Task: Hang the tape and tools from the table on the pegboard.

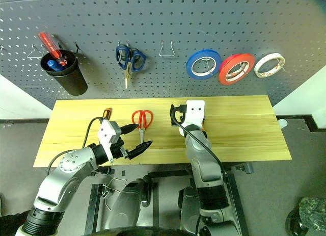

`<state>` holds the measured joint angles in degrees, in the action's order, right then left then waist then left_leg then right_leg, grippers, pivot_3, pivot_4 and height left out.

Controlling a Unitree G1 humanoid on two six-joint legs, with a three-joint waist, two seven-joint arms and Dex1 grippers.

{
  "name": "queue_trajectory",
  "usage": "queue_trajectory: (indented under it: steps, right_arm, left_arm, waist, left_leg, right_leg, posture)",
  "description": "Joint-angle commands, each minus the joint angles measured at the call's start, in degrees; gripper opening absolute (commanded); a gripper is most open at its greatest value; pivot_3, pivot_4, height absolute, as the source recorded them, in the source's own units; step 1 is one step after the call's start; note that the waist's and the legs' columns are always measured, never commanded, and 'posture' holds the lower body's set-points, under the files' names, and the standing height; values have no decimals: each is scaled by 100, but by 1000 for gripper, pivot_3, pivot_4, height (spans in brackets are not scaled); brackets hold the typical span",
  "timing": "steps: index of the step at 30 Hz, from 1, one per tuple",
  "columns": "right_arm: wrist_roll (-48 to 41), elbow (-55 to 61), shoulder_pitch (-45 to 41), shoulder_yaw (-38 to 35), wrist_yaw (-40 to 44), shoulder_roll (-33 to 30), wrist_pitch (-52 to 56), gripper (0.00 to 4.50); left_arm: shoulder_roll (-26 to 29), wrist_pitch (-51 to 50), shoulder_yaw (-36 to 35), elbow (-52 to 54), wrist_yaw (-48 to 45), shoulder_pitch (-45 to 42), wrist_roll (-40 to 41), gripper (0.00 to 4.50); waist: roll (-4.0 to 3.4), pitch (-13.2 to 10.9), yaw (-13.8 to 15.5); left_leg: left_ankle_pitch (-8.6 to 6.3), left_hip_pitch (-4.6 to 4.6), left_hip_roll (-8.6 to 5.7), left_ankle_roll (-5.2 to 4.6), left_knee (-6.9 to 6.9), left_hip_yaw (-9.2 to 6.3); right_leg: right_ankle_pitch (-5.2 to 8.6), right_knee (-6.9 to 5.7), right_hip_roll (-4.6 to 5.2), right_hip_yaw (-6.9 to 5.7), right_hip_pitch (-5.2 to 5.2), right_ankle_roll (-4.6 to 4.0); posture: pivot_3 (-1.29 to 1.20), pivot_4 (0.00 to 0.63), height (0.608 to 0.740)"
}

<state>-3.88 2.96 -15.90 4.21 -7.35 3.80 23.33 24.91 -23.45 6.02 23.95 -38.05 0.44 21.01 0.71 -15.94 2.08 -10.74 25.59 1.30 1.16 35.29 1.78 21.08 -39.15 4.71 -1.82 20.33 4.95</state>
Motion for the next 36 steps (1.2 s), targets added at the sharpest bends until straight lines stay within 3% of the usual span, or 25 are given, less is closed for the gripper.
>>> queue_trajectory:
  steps: [1,14,25,36]
  right_arm:
    - [180,-199,-242,-78,-231,112,95,4462]
    - [310,-867,-837,-780,-744,-86,1065,4462]
    - [-66,-865,-995,-947,-28,-224,1746,4462]
    - [58,-775,-975,-994,-15,-296,1740,4462]
  left_arm:
    - [34,-69,11,373,48,96,70,4500]
    - [106,-169,-16,459,92,153,102,4500]
    - [120,-186,-16,471,92,143,109,4500]
    - [107,-231,-15,521,116,144,130,4500]
  waist:
    - [-3,-12,4]
    - [-17,-93,-12]
    - [-20,-110,-5]
    - [-16,-165,-4]
  left_leg:
    - [0,2,0,0,-1,1]
    - [-1,29,0,-2,-11,3]
    - [0,60,0,-2,-15,4]
    - [0,80,0,-1,-15,5]
  right_leg:
    - [0,1,0,1,2,0]
    - [5,5,4,2,30,-9]
    - [6,5,0,0,58,-10]
    - [6,5,-2,-1,80,-9]
  posture:
    - [119,329,714]
    - [121,338,714]
    - [122,344,714]
    - [121,347,714]
